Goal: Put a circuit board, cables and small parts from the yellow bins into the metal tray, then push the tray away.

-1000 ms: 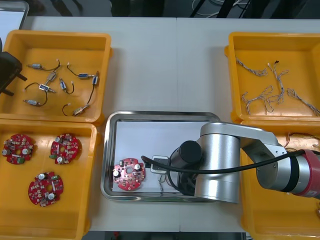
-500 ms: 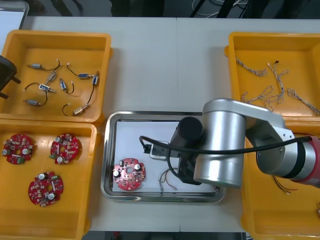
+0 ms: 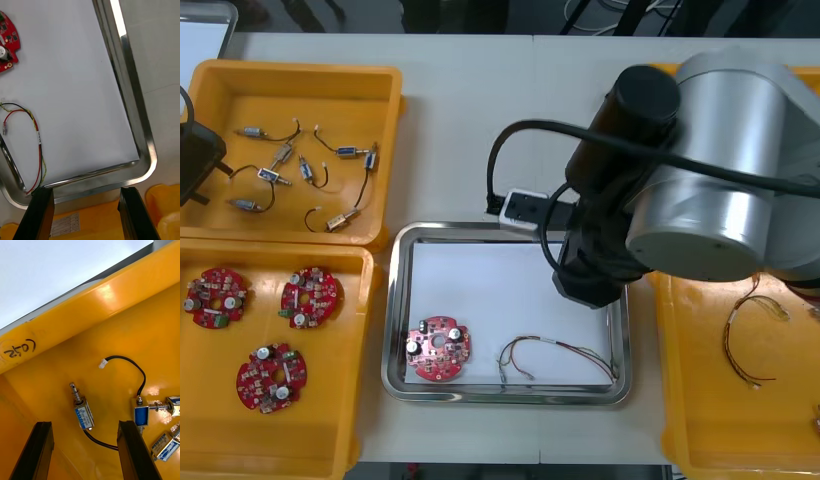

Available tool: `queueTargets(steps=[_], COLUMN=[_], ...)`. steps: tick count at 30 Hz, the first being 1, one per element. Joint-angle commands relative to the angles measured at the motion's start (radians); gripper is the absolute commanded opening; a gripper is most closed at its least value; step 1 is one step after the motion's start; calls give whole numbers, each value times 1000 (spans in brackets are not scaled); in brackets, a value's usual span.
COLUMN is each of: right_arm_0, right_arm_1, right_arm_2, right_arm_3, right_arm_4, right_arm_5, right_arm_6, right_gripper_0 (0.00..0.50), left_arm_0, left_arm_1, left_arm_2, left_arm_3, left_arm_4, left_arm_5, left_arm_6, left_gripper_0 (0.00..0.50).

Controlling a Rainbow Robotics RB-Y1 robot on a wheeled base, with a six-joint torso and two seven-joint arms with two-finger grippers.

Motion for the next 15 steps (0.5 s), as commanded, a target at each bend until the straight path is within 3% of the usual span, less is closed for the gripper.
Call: queueTargets(steps=[1, 15], right_arm_0=[-35, -35], right_arm_1=[-13, -124], right_arm_2=[-116, -292], right_arm_3=[-47, 25], right_arm_4=[-41, -109], right_arm_5=[5, 5], right_arm_6=[-59, -107], right_gripper_0=[500, 500], left_arm_0=[-93, -97], left_arm_1=[-14, -57], left_arm_2=[-99, -158], left_arm_3=[52, 91], left_arm_4=[-7, -20], left_arm_5=[-47, -96], left_arm_6=[-60, -58], left_gripper_0=[500, 500])
